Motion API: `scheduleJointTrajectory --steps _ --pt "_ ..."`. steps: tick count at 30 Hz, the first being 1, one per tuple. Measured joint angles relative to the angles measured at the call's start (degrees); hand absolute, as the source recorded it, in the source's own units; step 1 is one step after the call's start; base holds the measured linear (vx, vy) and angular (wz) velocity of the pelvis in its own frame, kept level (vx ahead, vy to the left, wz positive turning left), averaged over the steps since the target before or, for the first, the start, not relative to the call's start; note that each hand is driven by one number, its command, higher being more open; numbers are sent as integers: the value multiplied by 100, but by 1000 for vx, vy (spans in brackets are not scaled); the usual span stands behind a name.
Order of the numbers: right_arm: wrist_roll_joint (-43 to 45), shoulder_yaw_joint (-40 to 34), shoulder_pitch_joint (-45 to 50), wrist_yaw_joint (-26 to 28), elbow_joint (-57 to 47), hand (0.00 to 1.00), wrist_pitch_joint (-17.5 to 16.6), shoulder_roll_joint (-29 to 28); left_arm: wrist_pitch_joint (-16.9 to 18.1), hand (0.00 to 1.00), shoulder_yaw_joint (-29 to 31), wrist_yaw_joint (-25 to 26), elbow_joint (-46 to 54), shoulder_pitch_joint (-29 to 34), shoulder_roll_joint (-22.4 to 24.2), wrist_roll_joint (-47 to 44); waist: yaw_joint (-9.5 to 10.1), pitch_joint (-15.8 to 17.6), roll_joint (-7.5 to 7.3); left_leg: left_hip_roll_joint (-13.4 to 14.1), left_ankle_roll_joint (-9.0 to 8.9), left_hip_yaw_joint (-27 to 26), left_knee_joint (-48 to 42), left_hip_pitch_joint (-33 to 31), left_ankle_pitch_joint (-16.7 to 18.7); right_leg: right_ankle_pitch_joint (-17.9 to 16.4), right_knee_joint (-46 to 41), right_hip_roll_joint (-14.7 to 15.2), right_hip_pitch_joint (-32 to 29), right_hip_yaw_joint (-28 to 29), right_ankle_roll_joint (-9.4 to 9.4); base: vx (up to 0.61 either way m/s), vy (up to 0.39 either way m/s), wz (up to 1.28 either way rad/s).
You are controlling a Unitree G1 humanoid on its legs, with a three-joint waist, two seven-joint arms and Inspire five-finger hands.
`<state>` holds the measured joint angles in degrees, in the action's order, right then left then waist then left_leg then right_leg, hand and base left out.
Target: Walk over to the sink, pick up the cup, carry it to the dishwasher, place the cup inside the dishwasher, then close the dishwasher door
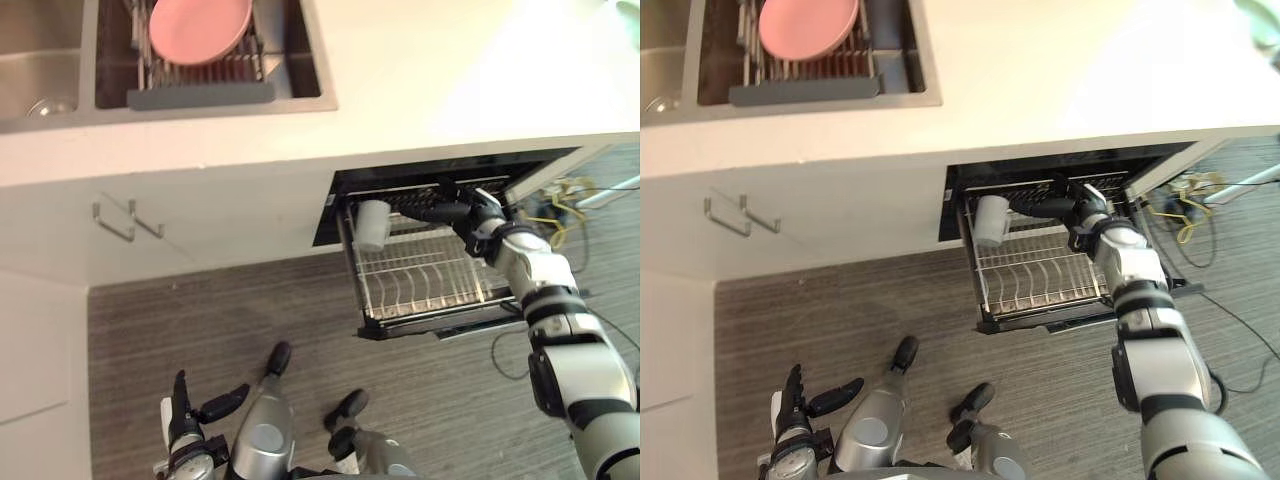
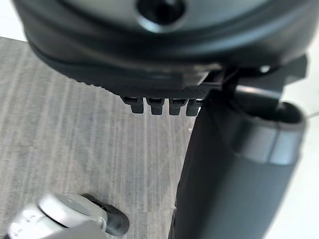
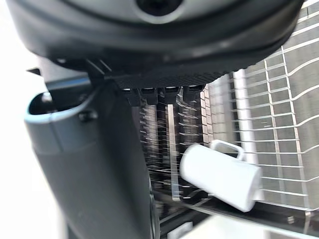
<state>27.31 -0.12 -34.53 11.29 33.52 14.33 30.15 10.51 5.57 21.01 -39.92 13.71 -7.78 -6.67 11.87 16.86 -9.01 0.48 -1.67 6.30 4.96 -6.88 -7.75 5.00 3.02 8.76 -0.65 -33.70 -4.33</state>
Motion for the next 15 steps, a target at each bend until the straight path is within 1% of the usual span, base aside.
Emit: scheduleJointTrajectory --steps 2,3,5,6,7,8,10,11,12,14,15 --pt "140 -366 1016 -38 -1333 100 -228 -382 106 100 253 25 -253 177 90 11 -195 -326 10 51 19 -243 30 115 147 -40 -22 -10 -18 268 -16 -33 15 -51" --pt "176 -462 1331 -36 -1725 100 -330 -521 134 100 343 28 -337 230 126 16 -264 -418 18 58 48 -292 31 148 181 -75 -21 -8 -15 320 -13 -2 -1 -53" --pt "173 -689 2532 30 -3105 100 -761 -1191 233 100 663 -43 -632 528 257 -55 -541 -760 44 101 45 -529 31 286 269 -119 -18 -21 3 570 -27 52 -5 -52" --pt "172 -724 2791 65 -3365 100 -888 -1344 251 100 697 -103 -713 574 268 -105 -633 -824 54 110 30 -547 31 327 289 -123 -17 -28 23 613 -36 70 -15 -39" --pt "149 -868 3247 134 -3800 100 -1088 -1635 255 100 714 -200 -854 613 283 -201 -784 -901 80 124 0 -593 31 419 308 -130 -15 -40 93 663 -56 82 -21 -27" --pt "75 -990 3577 141 -4104 100 -1229 -1888 267 100 713 -291 -936 623 288 -295 -879 -954 97 144 -15 -656 30 508 330 -132 -13 -55 146 725 -63 81 -20 -27" --pt "50 -1122 3904 142 -4307 100 -1314 -2172 262 100 714 -362 -991 631 284 -350 -959 -1087 119 175 -25 -762 29 589 367 -127 -11 -81 166 837 -50 53 -15 -29" --pt "45 -1121 4060 151 -4330 100 -1366 -2225 254 100 694 -375 -982 625 285 -351 -1005 -1139 180 174 -20 -797 28 642 372 -115 -11 -88 195 866 -28 55 -11 -21" --pt "19 -1106 4105 155 -4328 100 -1366 -2234 251 100 678 -378 -971 617 290 -350 -1023 -1152 189 175 -19 -808 27 688 374 -116 -11 -88 238 877 -28 40 -7 -11" --pt "-106 -1036 4203 338 -4321 100 -1366 -2235 203 100 611 -372 -880 610 334 -348 -1040 -1174 343 157 -11 -840 26 870 395 -118 -11 -94 402 915 -31 21 -1 -5" --pt "-109 -1022 4198 397 -4321 100 -1369 -2235 179 100 592 -366 -834 612 351 -349 -1040 -1174 386 150 -8 -840 25 907 398 -118 -11 -89 445 915 -34 0 0 0"
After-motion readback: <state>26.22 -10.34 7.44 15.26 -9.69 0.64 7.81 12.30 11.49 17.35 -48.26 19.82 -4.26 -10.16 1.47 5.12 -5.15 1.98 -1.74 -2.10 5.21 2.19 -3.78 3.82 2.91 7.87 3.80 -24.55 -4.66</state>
